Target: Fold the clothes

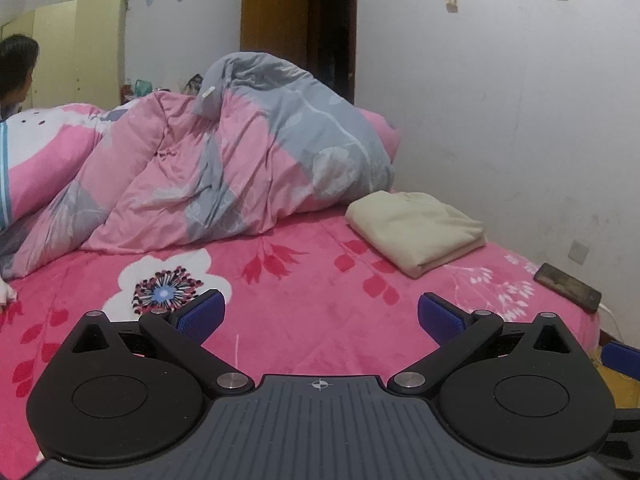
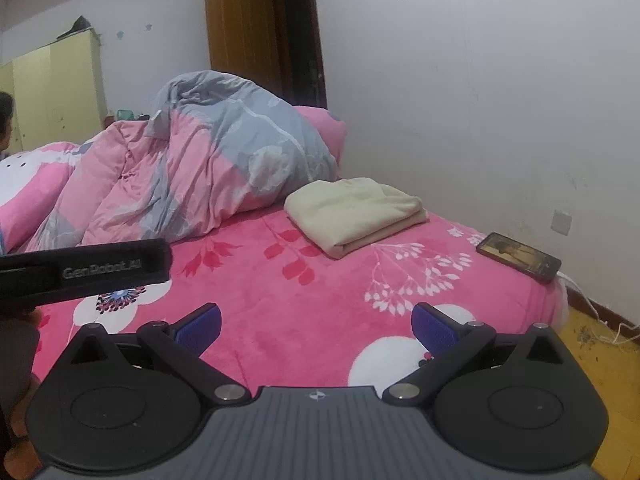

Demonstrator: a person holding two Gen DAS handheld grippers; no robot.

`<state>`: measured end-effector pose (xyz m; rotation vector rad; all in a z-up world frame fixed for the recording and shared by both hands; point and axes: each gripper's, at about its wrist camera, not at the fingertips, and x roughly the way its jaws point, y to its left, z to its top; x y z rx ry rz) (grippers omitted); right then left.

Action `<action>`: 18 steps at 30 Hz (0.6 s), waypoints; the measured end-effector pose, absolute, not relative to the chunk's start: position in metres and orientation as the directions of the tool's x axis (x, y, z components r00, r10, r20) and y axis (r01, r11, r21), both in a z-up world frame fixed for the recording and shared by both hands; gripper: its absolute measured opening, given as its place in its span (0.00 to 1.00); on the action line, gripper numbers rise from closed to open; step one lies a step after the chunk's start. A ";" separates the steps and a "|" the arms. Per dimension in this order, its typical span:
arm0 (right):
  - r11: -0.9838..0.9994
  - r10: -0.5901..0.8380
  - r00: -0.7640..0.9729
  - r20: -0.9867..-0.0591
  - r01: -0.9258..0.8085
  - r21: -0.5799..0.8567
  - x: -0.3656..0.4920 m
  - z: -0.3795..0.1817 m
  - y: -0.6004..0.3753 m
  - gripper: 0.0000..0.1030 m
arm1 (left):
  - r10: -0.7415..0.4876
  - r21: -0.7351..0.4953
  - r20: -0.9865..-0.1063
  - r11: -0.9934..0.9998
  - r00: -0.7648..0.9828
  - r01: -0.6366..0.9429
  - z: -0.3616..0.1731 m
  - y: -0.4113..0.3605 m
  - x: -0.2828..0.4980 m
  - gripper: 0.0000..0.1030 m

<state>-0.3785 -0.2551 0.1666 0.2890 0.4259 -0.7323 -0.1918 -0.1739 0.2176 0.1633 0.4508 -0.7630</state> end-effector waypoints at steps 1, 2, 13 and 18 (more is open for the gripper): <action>0.709 -0.583 0.662 -0.471 0.697 0.103 -0.378 0.166 -0.255 1.00 | -0.631 -0.019 -0.450 0.714 0.632 0.700 0.218 -0.174 -0.192 1.00; 0.709 -0.583 0.661 -0.472 0.698 0.104 -0.379 0.166 -0.254 1.00 | -0.632 -0.024 -0.451 0.714 0.630 0.699 0.218 -0.173 -0.192 1.00; 0.702 -0.586 0.656 -0.477 0.704 0.107 -0.381 0.165 -0.253 1.00 | -0.638 -0.057 -0.456 0.717 0.620 0.695 0.216 -0.169 -0.189 1.00; 0.701 -0.590 0.651 -0.477 0.706 0.098 -0.378 0.164 -0.251 1.00 | -0.644 -0.054 -0.442 0.714 0.625 0.698 0.216 -0.166 -0.188 1.00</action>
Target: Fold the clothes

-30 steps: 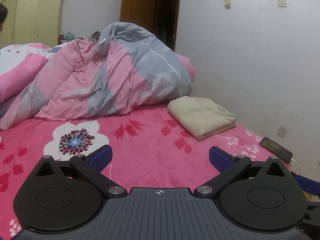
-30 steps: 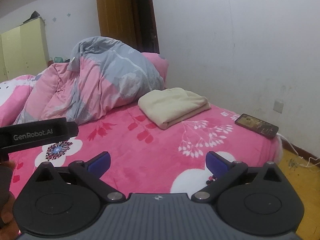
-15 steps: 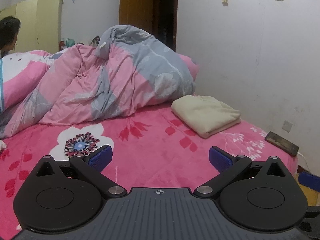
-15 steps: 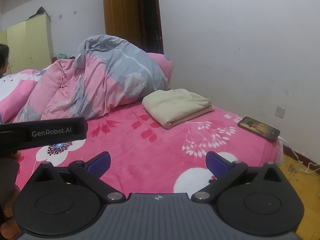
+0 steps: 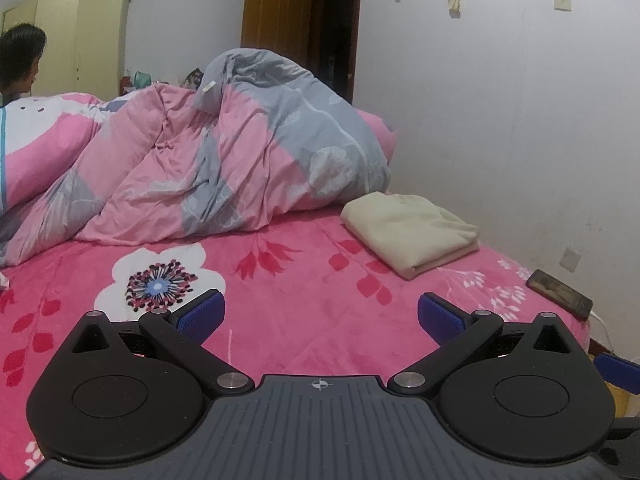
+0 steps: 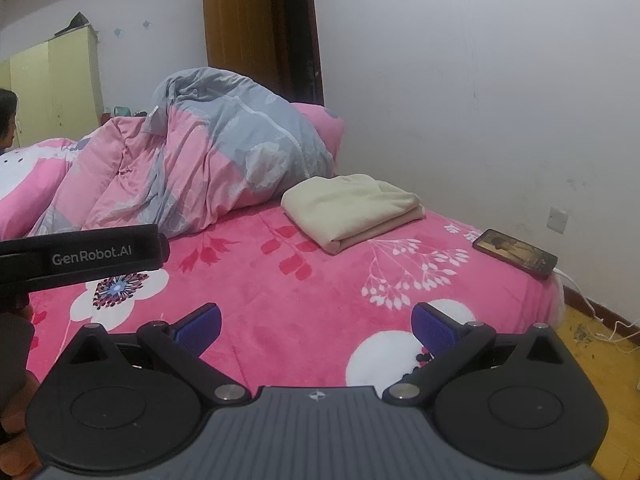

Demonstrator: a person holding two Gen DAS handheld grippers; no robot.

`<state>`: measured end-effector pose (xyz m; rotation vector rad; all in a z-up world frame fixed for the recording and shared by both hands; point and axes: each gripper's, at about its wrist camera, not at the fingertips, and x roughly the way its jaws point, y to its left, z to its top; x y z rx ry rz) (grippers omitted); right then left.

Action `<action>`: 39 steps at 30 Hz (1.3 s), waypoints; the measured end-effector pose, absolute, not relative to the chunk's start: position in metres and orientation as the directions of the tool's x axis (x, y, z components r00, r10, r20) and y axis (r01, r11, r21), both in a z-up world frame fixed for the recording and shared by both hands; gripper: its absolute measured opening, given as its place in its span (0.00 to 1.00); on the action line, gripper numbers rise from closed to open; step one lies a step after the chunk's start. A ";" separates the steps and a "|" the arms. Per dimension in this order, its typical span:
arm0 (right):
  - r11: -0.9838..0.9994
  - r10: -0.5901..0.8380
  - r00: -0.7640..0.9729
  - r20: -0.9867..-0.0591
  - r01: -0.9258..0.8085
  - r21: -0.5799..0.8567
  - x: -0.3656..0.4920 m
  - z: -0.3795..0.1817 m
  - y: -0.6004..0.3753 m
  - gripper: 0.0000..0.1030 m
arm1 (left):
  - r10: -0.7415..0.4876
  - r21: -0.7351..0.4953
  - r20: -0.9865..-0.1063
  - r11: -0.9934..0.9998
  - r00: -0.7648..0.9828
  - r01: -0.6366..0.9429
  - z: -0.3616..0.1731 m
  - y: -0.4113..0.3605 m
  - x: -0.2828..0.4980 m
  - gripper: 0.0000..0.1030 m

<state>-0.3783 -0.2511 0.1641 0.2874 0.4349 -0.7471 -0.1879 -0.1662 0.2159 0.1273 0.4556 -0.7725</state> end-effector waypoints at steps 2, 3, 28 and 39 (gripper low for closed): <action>0.701 -0.591 0.649 -0.478 0.707 0.093 -0.377 0.164 -0.251 1.00 | -0.643 -0.049 -0.439 0.715 0.628 0.698 0.215 -0.166 -0.187 1.00; 0.701 -0.592 0.648 -0.479 0.708 0.091 -0.376 0.164 -0.251 1.00 | -0.641 -0.045 -0.438 0.716 0.630 0.697 0.215 -0.166 -0.187 1.00; 0.696 -0.601 0.631 -0.491 0.715 0.067 -0.361 0.161 -0.259 1.00 | -0.623 -0.011 -0.417 0.732 0.662 0.682 0.211 -0.168 -0.180 1.00; 0.683 -0.610 0.613 -0.501 0.728 0.059 -0.358 0.160 -0.264 1.00 | -0.630 -0.009 -0.413 0.725 0.658 0.688 0.211 -0.169 -0.179 1.00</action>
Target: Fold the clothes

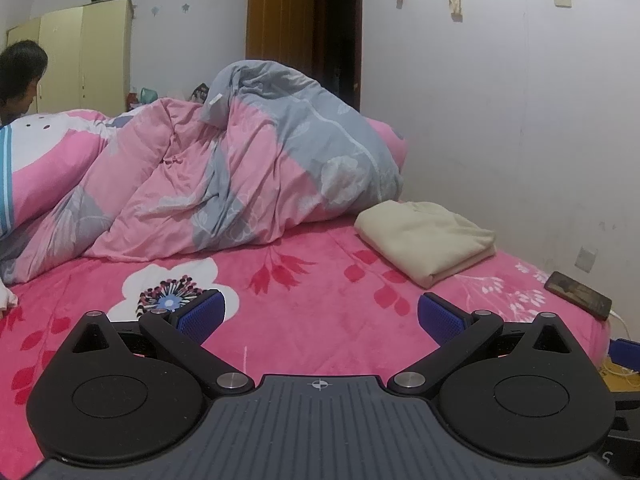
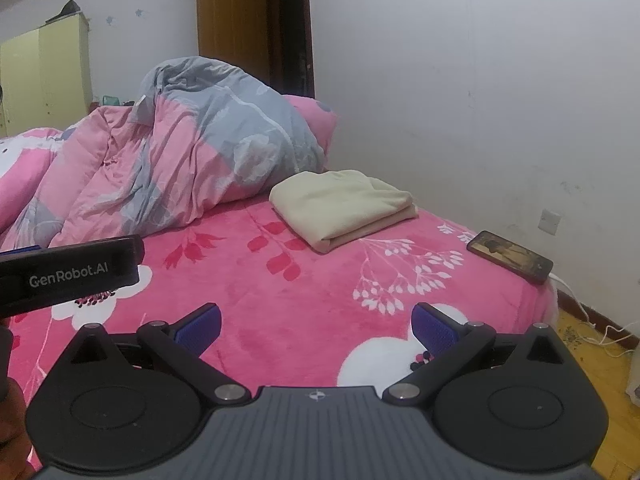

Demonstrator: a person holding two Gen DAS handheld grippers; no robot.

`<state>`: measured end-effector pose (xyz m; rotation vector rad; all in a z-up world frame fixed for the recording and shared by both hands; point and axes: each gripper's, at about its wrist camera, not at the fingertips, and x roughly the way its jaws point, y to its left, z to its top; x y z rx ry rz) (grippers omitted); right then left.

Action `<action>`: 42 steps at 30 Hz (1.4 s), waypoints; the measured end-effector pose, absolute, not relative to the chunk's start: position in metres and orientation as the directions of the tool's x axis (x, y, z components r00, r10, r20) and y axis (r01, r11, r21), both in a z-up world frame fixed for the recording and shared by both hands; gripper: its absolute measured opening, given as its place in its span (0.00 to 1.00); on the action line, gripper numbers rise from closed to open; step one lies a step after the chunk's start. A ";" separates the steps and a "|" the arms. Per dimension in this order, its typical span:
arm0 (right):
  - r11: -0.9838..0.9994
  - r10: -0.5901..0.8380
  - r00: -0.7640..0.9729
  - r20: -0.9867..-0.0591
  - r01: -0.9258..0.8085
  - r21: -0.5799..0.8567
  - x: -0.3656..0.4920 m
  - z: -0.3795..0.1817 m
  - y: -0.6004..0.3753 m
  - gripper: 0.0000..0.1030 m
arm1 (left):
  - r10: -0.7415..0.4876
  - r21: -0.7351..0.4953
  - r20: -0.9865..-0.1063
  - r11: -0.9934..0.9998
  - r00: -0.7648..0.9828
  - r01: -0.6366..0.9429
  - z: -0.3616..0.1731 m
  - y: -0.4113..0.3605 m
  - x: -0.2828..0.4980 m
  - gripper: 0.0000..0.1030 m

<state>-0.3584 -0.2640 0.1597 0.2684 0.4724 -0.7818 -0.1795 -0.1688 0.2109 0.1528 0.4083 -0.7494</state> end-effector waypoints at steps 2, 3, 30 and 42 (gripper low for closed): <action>0.686 -0.609 0.613 -0.502 0.725 0.053 -0.358 0.160 -0.264 1.00 | -0.630 -0.010 -0.413 0.725 0.658 0.688 0.211 -0.169 -0.179 1.00; 0.687 -0.610 0.612 -0.503 0.725 0.050 -0.358 0.160 -0.265 1.00 | -0.630 -0.010 -0.414 0.725 0.657 0.688 0.211 -0.170 -0.179 1.00; 0.693 -0.608 0.607 -0.512 0.720 0.032 -0.356 0.158 -0.270 1.00 | -0.633 -0.016 -0.415 0.723 0.654 0.690 0.211 -0.174 -0.180 1.00; 0.696 -0.605 0.609 -0.513 0.717 0.030 -0.354 0.159 -0.270 1.00 | -0.632 -0.018 -0.414 0.725 0.655 0.688 0.211 -0.174 -0.179 1.00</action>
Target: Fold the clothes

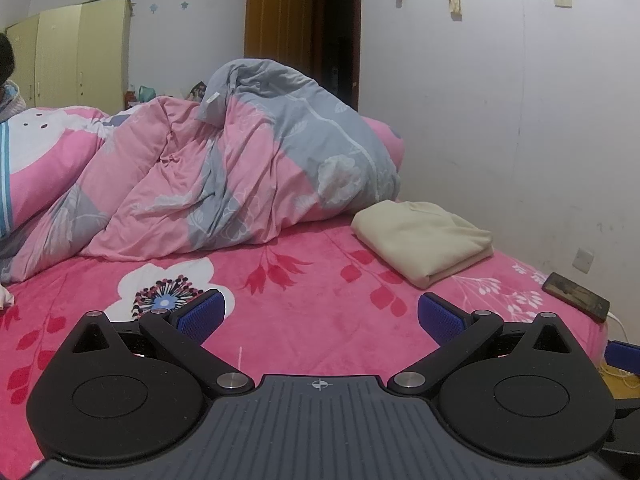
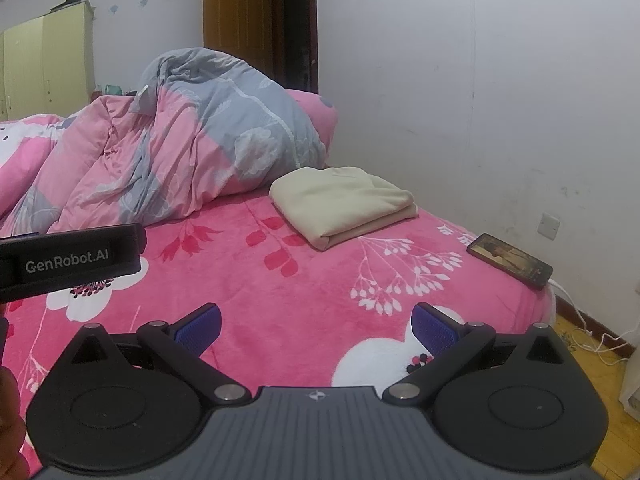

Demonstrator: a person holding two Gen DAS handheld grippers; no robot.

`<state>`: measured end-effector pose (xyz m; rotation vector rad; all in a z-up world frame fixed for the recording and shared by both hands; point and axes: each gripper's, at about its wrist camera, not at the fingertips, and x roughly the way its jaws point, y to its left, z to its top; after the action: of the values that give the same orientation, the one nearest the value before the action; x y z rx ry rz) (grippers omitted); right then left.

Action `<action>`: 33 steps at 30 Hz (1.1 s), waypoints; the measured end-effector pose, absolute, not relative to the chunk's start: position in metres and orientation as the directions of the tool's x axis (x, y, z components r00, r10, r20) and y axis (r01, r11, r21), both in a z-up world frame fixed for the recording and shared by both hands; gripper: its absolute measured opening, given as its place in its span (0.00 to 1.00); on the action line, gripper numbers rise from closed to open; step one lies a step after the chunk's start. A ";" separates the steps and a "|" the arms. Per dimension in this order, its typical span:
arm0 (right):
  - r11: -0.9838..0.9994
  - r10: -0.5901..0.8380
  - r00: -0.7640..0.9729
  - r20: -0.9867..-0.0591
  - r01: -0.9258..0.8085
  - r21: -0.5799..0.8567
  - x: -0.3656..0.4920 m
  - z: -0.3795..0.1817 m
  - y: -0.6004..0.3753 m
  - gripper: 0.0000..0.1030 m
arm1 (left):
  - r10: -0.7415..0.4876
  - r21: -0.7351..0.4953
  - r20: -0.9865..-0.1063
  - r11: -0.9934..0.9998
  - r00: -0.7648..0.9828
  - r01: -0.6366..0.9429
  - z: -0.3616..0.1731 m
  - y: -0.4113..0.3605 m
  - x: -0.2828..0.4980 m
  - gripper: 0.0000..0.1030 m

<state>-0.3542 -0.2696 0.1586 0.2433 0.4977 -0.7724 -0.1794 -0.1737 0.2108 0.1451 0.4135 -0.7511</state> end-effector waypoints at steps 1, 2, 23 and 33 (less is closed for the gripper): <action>0.696 -0.605 0.608 -0.514 0.718 0.030 -0.354 0.159 -0.270 1.00 | -0.631 -0.019 -0.415 0.727 0.656 0.687 0.211 -0.174 -0.180 1.00; 0.696 -0.605 0.608 -0.514 0.718 0.031 -0.354 0.159 -0.270 1.00 | -0.629 -0.018 -0.416 0.728 0.657 0.685 0.211 -0.175 -0.180 1.00; 0.693 -0.603 0.607 -0.517 0.720 0.035 -0.354 0.157 -0.272 1.00 | -0.627 -0.018 -0.420 0.728 0.656 0.685 0.209 -0.173 -0.178 1.00; 0.694 -0.603 0.608 -0.517 0.719 0.037 -0.353 0.156 -0.270 1.00 | -0.625 -0.019 -0.421 0.730 0.657 0.683 0.209 -0.172 -0.177 1.00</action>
<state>-0.3526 -0.2704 0.1558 0.2525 0.4991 -0.7732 -0.1773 -0.1725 0.2088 0.1456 0.4208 -0.7438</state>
